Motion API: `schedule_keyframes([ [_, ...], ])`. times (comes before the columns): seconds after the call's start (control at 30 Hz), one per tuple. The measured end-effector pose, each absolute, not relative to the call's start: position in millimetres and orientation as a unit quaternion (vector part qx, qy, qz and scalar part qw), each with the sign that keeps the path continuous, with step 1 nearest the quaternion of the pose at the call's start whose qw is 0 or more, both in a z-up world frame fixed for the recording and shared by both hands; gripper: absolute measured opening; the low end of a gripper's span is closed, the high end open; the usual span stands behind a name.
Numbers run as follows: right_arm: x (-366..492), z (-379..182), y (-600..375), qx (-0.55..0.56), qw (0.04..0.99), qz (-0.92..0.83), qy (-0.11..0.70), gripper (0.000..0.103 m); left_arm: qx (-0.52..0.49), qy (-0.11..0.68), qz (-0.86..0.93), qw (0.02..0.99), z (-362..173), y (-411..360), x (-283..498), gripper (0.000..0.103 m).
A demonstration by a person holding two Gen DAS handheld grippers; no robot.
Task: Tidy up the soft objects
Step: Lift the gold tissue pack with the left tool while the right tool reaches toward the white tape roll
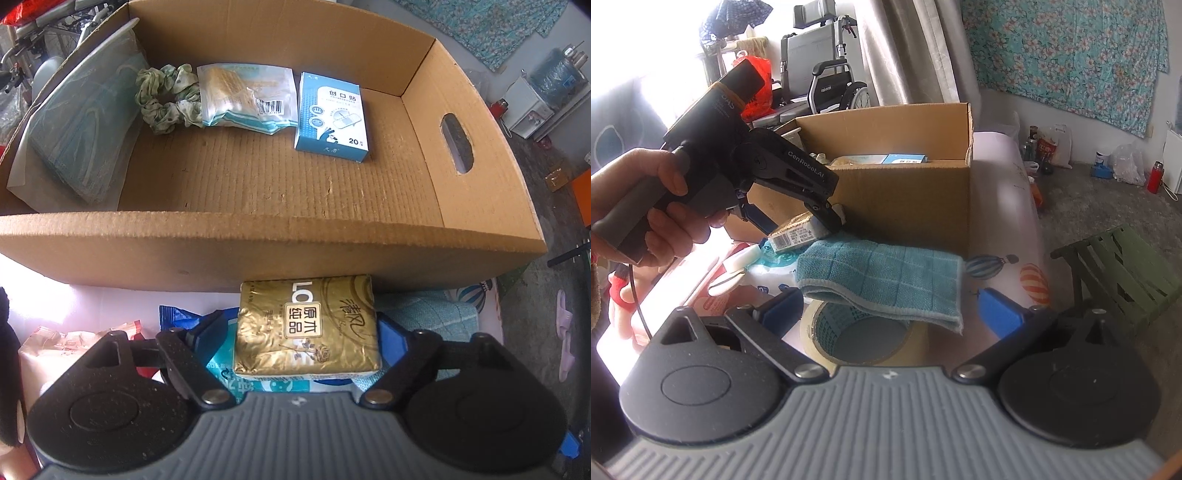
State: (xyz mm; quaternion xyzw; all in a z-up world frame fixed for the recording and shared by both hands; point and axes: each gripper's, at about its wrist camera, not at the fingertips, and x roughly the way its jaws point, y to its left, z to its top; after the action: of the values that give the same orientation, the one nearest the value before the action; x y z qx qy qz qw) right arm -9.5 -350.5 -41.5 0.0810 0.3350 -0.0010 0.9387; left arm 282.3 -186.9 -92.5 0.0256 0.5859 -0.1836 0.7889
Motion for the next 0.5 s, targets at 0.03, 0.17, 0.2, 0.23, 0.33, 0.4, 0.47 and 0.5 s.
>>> schedule_keyframes([
  [0.03,-9.7,-41.5,-350.9,0.081,0.939,-0.001,0.335,0.102,0.023,0.584,-0.186,0.79,-92.3,-186.7,281.6,0.075],
  [0.17,-10.1,-40.6,-353.6,0.084,0.938,-0.004,0.336,0.102,0.018,0.576,-0.184,0.796,-90.2,-186.0,277.2,0.074],
  [0.2,-10.5,-39.9,-354.2,0.085,0.938,-0.005,0.336,0.102,0.017,0.574,-0.184,0.798,-89.4,-185.5,276.3,0.074],
  [0.23,-11.1,-39.4,-355.0,0.086,0.938,-0.006,0.336,0.102,0.014,0.572,-0.183,0.8,-87.6,-184.6,275.4,0.074],
  [0.33,-13.4,-36.3,-356.6,0.085,0.938,-0.011,0.335,0.102,0.0,0.564,-0.184,0.805,-80.3,-178.8,272.1,0.074],
  [0.4,-16.0,-33.6,-357.8,0.084,0.939,-0.014,0.332,0.102,-0.008,0.557,-0.187,0.809,-72.7,-172.7,267.8,0.074],
  [0.47,-18.4,-31.8,-358.5,0.083,0.94,-0.017,0.331,0.102,-0.013,0.548,-0.189,0.814,-64.6,-166.0,262.1,0.074],
  [0.5,-19.9,-30.8,-358.6,0.082,0.94,-0.018,0.332,0.102,-0.015,0.543,-0.19,0.818,-59.7,-161.7,257.9,0.074],
])
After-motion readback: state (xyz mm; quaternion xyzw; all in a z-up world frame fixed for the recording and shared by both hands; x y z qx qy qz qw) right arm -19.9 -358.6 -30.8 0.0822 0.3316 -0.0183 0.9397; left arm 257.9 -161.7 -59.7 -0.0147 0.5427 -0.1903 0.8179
